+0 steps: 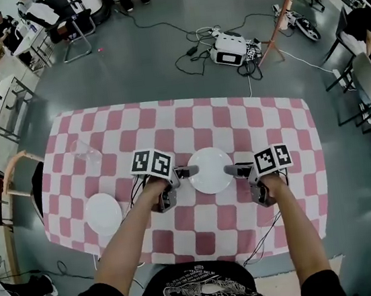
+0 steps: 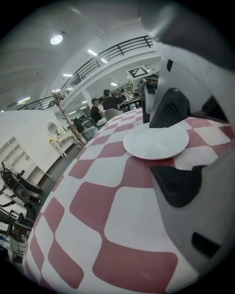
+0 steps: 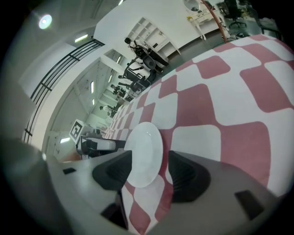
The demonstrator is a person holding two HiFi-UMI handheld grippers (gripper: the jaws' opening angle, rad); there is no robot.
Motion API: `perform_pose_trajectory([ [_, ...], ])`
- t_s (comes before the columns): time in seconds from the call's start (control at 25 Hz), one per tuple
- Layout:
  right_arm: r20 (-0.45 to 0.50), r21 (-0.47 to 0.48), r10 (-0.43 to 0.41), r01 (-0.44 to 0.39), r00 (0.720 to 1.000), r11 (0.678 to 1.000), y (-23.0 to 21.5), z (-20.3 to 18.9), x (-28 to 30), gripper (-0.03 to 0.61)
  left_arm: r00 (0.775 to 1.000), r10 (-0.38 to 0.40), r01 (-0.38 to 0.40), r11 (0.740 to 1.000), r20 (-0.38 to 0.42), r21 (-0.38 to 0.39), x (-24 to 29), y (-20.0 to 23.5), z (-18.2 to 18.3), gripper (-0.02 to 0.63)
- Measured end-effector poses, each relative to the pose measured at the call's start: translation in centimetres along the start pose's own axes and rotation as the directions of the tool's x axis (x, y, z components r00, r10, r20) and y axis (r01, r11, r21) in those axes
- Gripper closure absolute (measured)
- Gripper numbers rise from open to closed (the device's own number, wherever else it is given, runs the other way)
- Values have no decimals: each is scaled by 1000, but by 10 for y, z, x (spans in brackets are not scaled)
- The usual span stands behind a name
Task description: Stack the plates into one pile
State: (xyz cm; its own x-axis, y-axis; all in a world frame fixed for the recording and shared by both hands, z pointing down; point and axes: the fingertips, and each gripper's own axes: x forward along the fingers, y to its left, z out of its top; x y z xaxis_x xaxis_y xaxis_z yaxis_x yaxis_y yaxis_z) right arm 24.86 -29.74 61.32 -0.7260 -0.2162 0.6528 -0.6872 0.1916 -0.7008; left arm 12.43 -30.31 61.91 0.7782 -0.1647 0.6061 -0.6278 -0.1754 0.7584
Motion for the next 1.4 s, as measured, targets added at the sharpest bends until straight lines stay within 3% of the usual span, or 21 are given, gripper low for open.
perform_pose_trajectory([
  [0.36,-45,24,10,-9,999,1000,1,-6,8,383,1000,14,-14,1000,-7,11,7,-1,-6,412],
  [0.48,-43,31,-41,42,998,999,-9,-6,8,465,998,56,-56,998,-6,24,6,5,-7,452],
  [0.56,-47,31,-67,68,997,997,-14,-7,8,526,994,105,-104,993,-12,49,4,13,-9,533],
  [0.92,-28,74,-32,34,999,997,-9,-3,7,541,994,112,-112,994,-8,15,-2,17,-12,566],
  [1.4,-42,50,26,-24,999,998,25,-1,19,543,989,131,-130,991,62,-15,-40,21,-13,572],
])
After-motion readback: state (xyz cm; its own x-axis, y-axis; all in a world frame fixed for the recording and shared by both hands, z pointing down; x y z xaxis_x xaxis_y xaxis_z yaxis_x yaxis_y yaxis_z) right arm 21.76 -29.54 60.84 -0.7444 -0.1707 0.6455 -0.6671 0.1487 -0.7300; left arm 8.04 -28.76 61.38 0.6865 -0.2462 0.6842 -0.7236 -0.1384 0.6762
